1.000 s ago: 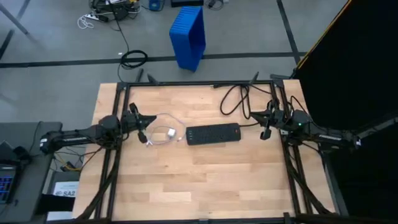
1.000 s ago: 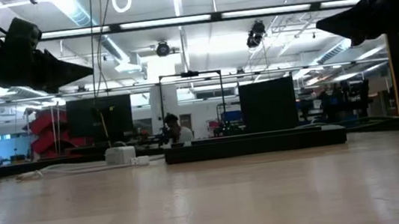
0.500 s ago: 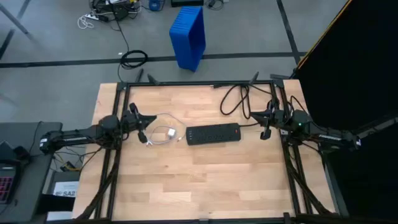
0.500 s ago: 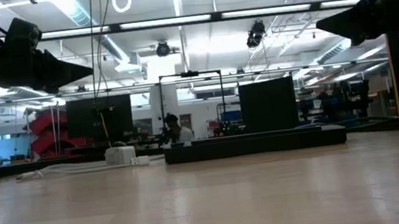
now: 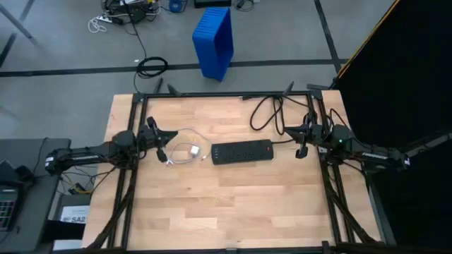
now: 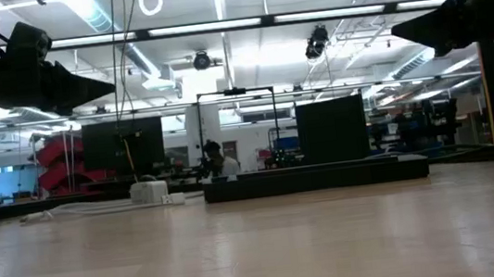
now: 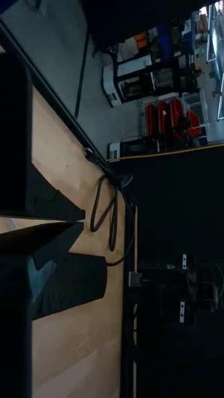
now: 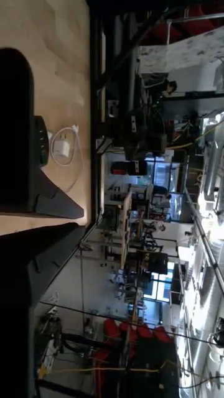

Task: Insert USB
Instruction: Return to Home Position

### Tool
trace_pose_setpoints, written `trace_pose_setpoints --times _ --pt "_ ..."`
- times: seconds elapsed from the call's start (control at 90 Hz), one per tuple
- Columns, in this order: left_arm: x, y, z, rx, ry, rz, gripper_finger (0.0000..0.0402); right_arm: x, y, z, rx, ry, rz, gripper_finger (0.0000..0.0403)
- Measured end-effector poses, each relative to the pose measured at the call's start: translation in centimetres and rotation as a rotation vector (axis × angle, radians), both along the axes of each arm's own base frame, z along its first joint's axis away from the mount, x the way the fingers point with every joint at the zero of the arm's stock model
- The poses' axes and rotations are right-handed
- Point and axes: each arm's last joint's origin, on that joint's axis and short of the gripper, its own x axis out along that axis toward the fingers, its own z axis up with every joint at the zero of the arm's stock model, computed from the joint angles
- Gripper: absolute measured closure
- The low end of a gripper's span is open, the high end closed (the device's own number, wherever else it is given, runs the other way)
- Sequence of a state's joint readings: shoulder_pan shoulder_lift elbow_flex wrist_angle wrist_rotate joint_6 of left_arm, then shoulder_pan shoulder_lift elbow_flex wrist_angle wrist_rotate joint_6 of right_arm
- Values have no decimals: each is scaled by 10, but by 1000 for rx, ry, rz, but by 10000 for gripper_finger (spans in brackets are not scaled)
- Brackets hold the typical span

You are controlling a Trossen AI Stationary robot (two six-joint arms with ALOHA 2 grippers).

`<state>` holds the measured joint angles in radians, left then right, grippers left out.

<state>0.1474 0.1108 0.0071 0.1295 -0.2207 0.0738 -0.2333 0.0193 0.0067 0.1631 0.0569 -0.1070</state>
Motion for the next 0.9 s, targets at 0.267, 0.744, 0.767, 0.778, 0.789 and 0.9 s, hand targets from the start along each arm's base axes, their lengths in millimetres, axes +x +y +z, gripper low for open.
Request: trace_pose_setpoints --times 0.267,0.744,0.767,0.778,0.789,0.9 --pt "0 0 0 0 0 0 401 0 0 0 0 0 0 396" --pt "0 0 0 0 0 0 401 0 0 0 0 0 0 397" --pt "0 0 0 0 0 0 401 0 0 0 0 0 0 396" --pt "0 0 0 0 0 0 401 0 0 0 0 0 0 396" --pt "0 0 0 0 0 0 401 0 0 0 0 0 0 396" --pt "0 0 0 0 0 0 401 0 0 0 0 0 0 397"
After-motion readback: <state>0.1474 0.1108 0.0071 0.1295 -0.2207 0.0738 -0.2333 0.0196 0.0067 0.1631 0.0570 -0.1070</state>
